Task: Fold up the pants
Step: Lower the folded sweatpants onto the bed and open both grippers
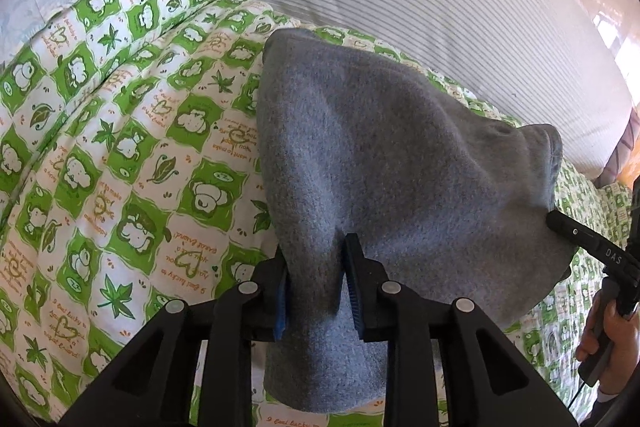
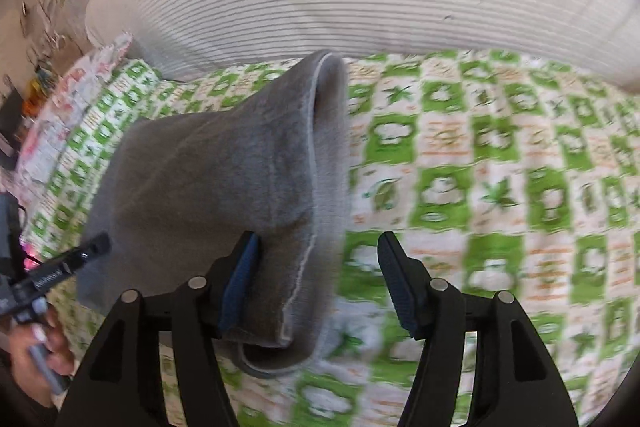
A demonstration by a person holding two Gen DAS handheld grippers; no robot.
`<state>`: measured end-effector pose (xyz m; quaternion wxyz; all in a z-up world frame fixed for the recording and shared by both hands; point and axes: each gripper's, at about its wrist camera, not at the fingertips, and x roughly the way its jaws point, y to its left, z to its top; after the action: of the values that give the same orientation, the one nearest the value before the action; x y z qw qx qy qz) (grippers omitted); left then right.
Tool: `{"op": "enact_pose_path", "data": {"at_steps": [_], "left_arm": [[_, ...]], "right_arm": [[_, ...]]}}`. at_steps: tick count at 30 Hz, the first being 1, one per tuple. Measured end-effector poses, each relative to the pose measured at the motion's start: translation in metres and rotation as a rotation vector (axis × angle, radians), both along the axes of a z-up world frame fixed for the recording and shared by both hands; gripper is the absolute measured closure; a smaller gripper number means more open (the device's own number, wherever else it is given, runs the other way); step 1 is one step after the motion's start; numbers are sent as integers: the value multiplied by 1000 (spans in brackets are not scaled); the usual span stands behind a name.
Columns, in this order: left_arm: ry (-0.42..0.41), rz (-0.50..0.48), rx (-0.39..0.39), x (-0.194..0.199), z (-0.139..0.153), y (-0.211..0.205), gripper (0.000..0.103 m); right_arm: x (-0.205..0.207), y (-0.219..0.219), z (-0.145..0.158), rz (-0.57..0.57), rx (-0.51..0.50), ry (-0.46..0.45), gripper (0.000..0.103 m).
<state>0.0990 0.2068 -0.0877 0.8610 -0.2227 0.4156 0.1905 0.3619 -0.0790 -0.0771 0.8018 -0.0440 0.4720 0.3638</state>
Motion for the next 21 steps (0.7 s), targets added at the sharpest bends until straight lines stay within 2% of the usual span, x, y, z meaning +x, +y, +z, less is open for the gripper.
{"op": "enact_pose_path", "data": {"at_steps": [6,13,20,21], "left_arm": [[31,-7,4,4,-4,0,71],[33,-5,31,-10,15,-5,69],[-13,-32,71,-34,39,-28,43],[-20,-38,73,-36,43,-31,42]], "right_arm": [[4,1,-18,-14,-53,0,35],[-4,-14,5,-54,49,46,33],[-28,-11,46,45,112,14,33],[-33,-8,50,64,113,9,32]]}}
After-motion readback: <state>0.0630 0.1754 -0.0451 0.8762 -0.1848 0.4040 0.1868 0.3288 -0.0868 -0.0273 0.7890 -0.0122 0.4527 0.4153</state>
